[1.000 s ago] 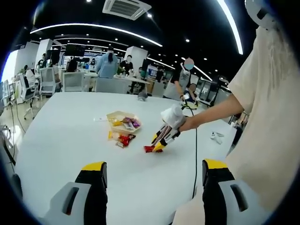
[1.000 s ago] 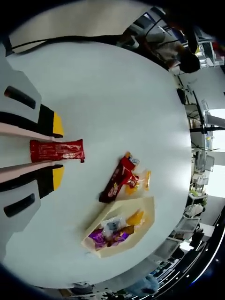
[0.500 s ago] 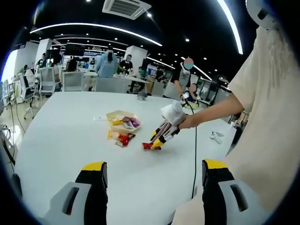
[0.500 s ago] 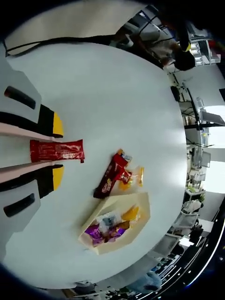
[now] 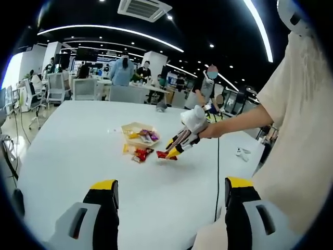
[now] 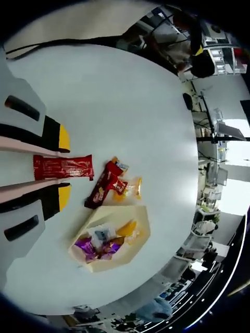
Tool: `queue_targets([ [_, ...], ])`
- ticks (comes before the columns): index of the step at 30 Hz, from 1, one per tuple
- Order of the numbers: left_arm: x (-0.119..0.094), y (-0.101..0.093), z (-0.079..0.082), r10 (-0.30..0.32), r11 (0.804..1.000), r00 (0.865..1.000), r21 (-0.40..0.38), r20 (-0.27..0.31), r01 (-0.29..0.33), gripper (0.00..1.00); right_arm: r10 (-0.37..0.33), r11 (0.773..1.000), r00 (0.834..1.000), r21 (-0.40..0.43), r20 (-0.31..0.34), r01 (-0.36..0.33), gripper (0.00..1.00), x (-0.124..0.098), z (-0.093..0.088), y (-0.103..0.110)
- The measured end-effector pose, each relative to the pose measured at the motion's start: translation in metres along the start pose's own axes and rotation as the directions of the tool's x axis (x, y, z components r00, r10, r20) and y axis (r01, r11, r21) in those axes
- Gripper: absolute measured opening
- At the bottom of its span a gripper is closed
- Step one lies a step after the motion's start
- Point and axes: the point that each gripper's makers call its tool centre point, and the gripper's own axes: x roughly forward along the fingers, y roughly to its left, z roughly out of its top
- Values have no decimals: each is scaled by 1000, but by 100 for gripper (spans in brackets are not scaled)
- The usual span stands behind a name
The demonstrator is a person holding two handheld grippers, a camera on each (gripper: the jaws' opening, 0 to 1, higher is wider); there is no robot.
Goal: Place the target food into the container with the food tongs after gripping and lifting it, then release it inside without dropping or visibly crushing the food.
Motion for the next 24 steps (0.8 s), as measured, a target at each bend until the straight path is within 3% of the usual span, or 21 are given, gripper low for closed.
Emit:
queue_targets([
  [24,-5,11,2,35,999,999,-9,4,-35,84,-70,997,996,-16,46,71,22,-9,36,-41],
])
